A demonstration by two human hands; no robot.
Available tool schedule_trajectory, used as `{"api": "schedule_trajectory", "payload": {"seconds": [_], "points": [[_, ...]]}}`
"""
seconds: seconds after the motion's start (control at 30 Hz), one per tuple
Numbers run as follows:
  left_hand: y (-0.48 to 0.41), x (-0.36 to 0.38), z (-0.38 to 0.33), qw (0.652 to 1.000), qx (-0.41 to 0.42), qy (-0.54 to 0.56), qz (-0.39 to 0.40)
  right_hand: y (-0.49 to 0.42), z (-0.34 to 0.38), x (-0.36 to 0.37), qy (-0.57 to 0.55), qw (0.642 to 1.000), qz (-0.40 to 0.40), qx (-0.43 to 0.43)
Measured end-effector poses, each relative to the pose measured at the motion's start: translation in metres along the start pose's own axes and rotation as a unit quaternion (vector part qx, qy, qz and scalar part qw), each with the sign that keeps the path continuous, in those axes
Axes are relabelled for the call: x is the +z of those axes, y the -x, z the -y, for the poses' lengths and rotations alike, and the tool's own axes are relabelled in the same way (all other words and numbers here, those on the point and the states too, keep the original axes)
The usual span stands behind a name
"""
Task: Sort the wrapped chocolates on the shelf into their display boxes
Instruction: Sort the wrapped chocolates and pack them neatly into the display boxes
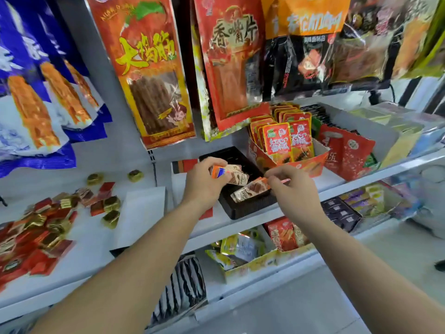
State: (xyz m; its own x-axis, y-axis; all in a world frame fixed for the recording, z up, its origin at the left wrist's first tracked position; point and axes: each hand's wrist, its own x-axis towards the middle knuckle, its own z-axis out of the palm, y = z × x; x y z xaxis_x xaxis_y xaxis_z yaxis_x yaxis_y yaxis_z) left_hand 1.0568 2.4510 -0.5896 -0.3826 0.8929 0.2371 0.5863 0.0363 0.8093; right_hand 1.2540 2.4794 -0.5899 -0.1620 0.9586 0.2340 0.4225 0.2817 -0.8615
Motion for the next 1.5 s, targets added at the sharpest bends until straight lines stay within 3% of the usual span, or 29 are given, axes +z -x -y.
{"api": "schedule_trajectory", "payload": {"seconds": [0.23, 0.4, 0.6, 0.73, 0.87, 0.97, 1.1, 1.27, 1.5], "points": [[-0.011, 0.016, 0.013, 0.986, 0.033, -0.157, 0.039, -0.018, -0.009, 0.016, 0.003, 1.0, 0.011, -0.017], [-0.011, 0.014, 0.011, 0.996, 0.012, -0.078, 0.038, -0.018, -0.008, 0.022, 0.023, 0.999, 0.006, -0.033], [-0.013, 0.011, 0.002, 1.0, -0.015, -0.017, 0.016, -0.014, -0.029, 0.027, 0.159, 0.982, 0.002, -0.104], [-0.01, 0.013, 0.002, 0.992, 0.024, -0.109, 0.051, -0.011, -0.036, 0.03, 0.17, 0.978, 0.008, -0.12], [-0.01, 0.01, 0.003, 0.962, 0.045, -0.254, 0.089, -0.01, -0.036, 0.031, 0.157, 0.981, -0.004, -0.114], [-0.01, 0.001, 0.002, 0.971, 0.019, -0.2, 0.129, -0.007, -0.032, 0.031, 0.157, 0.981, -0.02, -0.115], [0.012, -0.039, -0.007, 0.985, 0.038, -0.152, 0.073, 0.002, -0.015, 0.032, 0.169, 0.976, -0.035, -0.135], [0.067, -0.126, 0.023, 0.975, 0.028, -0.216, 0.042, 0.029, 0.032, 0.061, 0.179, 0.964, 0.011, -0.195], [0.136, -0.225, 0.093, 0.965, -0.068, -0.253, -0.023, 0.065, 0.109, 0.158, 0.191, 0.93, 0.195, -0.248]]}}
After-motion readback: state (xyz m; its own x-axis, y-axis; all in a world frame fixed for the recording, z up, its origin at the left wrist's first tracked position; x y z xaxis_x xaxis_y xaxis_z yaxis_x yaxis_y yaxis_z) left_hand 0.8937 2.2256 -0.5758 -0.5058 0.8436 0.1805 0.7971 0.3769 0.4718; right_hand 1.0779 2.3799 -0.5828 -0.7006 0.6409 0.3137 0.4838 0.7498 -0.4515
